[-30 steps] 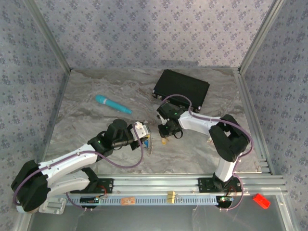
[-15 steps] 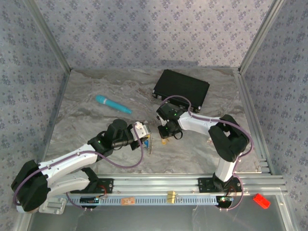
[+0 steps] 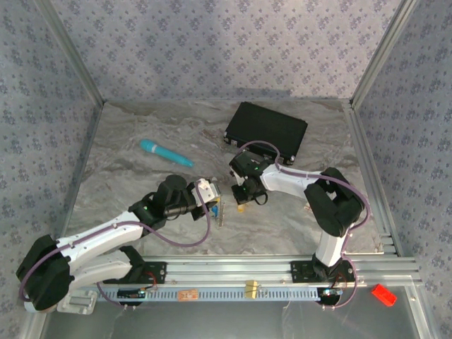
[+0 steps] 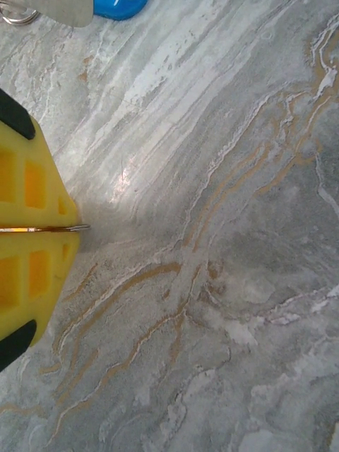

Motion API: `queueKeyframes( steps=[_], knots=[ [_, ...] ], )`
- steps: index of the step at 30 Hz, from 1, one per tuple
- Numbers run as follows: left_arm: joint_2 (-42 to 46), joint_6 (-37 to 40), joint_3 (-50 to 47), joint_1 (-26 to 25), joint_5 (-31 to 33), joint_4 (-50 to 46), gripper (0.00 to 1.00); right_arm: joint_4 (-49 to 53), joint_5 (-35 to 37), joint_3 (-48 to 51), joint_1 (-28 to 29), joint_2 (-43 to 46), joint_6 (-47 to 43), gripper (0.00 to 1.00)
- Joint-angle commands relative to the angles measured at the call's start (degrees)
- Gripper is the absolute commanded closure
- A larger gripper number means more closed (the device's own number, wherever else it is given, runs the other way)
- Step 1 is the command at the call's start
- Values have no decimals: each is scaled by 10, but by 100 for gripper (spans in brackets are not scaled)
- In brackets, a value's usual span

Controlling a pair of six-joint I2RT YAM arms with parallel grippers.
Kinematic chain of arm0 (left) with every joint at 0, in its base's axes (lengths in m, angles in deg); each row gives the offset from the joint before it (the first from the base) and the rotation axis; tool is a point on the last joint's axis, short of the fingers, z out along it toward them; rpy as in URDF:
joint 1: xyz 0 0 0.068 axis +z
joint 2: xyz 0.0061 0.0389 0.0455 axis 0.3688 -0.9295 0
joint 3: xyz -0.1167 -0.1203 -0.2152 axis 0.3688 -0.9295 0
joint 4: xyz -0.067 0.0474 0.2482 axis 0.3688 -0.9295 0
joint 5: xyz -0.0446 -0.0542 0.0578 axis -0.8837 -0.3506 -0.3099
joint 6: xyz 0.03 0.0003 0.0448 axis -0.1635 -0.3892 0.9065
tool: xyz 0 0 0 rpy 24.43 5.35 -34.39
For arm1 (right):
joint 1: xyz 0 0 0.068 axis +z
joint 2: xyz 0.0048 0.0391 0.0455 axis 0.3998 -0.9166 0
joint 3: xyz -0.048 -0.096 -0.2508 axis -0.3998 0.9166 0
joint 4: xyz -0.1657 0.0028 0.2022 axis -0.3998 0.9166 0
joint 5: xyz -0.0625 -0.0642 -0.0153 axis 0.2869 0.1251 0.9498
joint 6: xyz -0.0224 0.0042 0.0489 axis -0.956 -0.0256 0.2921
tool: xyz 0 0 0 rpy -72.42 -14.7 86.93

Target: Put the keys on the keyring

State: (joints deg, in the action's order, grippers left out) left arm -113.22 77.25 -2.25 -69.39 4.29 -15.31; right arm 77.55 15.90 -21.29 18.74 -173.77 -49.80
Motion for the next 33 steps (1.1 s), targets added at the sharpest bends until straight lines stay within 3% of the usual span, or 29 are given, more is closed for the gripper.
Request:
queueKeyframes(
  steps=[1,7,10,12,22,33],
  knots=[
    [3,-5,-2,-4,2,12,100,17,9,-8,3,-10,-7,94],
    [4,-4,-2,-4,2,11,100,15,11,-6,3,-7,-8,99],
    [3,-4,-2,-4,3,12,100,18,9,-10,3,-11,-8,86],
    [3,-5,-2,-4,2,12,100,18,9,-11,4,-12,-8,85],
    [4,-4,-2,-4,2,10,100,18,8,-14,3,-11,-8,92],
    [4,-5,-2,-3,2,10,100,24,12,-18,5,-9,-8,90]
  ],
)
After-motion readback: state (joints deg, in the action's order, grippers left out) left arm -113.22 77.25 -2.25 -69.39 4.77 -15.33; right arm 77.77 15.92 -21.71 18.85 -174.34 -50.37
